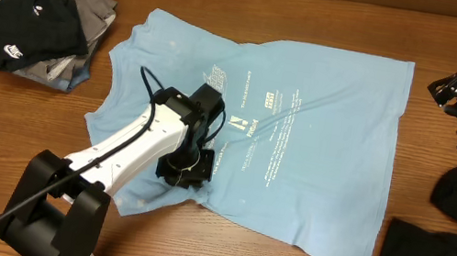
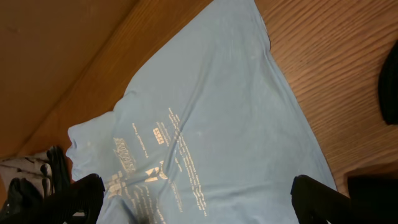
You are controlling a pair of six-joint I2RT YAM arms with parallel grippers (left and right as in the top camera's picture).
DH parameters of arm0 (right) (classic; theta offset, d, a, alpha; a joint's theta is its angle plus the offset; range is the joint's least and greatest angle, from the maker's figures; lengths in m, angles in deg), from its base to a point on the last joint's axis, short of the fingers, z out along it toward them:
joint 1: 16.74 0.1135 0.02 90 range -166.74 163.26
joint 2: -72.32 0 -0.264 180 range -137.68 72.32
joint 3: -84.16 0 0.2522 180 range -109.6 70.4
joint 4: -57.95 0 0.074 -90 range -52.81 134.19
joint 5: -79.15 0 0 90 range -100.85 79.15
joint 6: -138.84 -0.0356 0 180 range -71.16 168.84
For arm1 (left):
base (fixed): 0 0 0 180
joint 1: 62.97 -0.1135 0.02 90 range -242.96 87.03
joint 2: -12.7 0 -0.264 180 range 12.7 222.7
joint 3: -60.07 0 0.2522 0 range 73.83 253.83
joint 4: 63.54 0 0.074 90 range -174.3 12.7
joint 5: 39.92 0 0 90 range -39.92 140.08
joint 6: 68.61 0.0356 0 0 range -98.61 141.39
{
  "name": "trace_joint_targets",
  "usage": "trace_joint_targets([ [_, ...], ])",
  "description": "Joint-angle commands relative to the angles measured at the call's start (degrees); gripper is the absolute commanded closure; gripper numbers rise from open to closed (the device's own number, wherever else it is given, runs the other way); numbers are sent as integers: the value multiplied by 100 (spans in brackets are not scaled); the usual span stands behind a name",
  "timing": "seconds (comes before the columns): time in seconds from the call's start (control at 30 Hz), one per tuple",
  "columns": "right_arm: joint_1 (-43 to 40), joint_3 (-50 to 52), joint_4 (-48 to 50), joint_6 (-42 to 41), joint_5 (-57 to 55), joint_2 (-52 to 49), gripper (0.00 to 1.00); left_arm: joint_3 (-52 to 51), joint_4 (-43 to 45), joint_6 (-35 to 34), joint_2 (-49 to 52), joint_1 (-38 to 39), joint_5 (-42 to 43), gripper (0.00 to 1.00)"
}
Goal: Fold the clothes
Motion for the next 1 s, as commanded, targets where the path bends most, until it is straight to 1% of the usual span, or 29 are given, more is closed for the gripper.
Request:
trace_joint_targets([
  [0.0,-11,-2,9,22,-20,-7,0,20,278,94,-46,7,-1102,53],
  [0.03,-11,-2,9,22,-20,-7,0,20,232,138,-46,7,-1145,54],
  [0.07,-11,-2,2,22,-20,-7,0,22,42,144,-48,2,-1137,60],
  [0.1,-11,-2,-7,22,-22,-7,0,22,-197,136,-48,0,-1126,63],
  [0.13,-11,-2,-15,22,-22,-7,0,20,-660,-42,-48,-4,-1305,63],
  [0.2,-11,-2,-9,20,-20,-7,0,9,-1154,-363,-48,-4,-1799,58],
  [0.23,-11,-2,-7,20,-20,-7,0,-28,-1241,-461,-48,-4,-2013,56],
  [0.27,-11,-2,-4,20,-20,-7,0,-72,-1231,-494,-48,-7,-2103,57],
  [0.33,-11,-2,-7,20,-20,-7,0,-240,-1029,-597,-48,-11,-2127,67],
  [0.37,-11,-2,-13,22,-20,-7,0,-369,-883,-640,-48,-20,-1980,75],
  [0.4,-11,-2,-33,22,-22,-7,0,-516,-789,-728,-46,-42,-1759,76],
  [0.43,-11,-2,-42,22,-22,-7,0,-597,-787,-767,-44,-57,-1631,74],
  [0.53,-11,-2,-48,22,-22,-7,0,-811,-1038,-920,-44,-63,-1484,56],
  [0.6,-11,-2,-15,22,-20,-7,0,-966,-966,-935,-44,-63,-1416,47],
  [0.63,-11,-2,-4,20,-20,-7,0,-1038,-857,-935,-44,-63,-1388,41],
  [0.7,-11,-2,2,20,-22,-7,0,-1266,-356,-933,-44,-63,-1226,35],
  [0.77,-11,-2,-11,22,-20,-7,0,-1478,162,-960,-42,-63,-1180,34],
  [0.8,-11,-2,-13,22,-22,-7,0,-1587,417,-1014,-42,-63,-1180,35],
  [0.87,-11,-2,-20,22,-22,-7,0,-1768,734,-1130,-42,-87,-1182,41],
  [0.9,-11,-2,-22,22,-22,-7,0,-1825,809,-1141,-42,-92,-1182,49],
  [0.93,-11,-2,-24,22,-22,-7,0,-1891,852,-1145,-42,-92,-1182,59],
  [0.97,-11,-2,-26,22,-22,-7,0,-1921,850,-1145,-42,-98,-1132,77],
])
